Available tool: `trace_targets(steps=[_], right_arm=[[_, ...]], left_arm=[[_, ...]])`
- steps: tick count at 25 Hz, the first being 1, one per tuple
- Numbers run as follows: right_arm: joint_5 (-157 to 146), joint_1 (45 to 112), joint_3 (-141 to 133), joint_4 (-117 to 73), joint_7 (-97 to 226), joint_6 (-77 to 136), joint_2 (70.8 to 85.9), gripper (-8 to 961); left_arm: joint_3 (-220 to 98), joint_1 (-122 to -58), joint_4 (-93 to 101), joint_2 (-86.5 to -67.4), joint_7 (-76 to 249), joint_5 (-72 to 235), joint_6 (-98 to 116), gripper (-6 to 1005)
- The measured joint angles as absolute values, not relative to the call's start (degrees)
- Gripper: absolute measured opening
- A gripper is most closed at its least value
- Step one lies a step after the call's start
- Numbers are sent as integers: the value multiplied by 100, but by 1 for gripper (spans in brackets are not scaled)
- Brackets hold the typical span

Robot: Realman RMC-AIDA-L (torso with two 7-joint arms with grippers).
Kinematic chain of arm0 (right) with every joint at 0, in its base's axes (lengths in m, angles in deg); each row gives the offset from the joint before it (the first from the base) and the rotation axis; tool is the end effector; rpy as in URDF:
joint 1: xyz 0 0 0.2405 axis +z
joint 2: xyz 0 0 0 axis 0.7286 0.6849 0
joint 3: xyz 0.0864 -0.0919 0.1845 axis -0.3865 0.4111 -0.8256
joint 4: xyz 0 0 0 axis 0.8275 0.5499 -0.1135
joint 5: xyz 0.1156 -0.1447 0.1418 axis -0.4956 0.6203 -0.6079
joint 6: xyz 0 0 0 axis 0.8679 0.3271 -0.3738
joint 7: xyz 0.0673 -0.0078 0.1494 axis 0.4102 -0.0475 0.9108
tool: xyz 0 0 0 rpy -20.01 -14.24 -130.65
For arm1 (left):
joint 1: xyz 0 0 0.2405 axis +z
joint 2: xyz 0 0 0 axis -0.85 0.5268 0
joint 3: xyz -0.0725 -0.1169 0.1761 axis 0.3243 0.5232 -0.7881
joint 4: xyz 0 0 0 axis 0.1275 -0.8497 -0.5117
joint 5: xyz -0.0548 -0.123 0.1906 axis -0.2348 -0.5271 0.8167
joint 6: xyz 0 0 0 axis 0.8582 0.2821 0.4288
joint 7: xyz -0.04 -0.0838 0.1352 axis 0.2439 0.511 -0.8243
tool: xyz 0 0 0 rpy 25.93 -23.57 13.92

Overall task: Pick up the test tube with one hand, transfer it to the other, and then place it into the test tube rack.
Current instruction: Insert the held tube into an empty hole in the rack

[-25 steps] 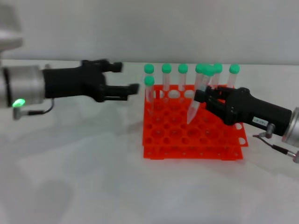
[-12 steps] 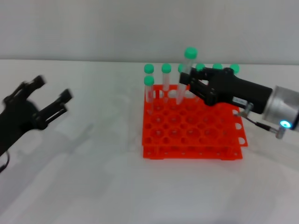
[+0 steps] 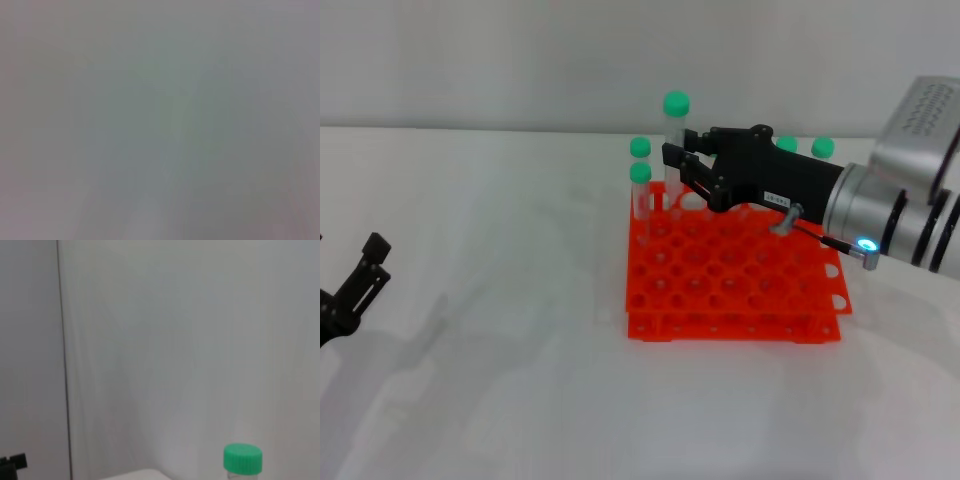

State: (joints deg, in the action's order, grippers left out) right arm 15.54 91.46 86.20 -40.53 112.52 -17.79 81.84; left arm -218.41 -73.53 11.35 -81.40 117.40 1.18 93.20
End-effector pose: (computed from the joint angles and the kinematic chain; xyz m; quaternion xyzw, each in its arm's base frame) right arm 0.1251 0.4220 -0.0702 -0.9014 0.1024 0.3352 0.2544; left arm -0.3475 0.2572 0.0270 -0.6877 -0.2400 -0.4063 0.5518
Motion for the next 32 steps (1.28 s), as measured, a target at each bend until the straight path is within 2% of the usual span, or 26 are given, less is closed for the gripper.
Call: trace_targets(steps=[32], right_arm=[[-71,9510,10125,-4222,10770,140,8184,201]], left_arm=[[-21829,-7521,1013,-8118,11787,151,8915,892]])
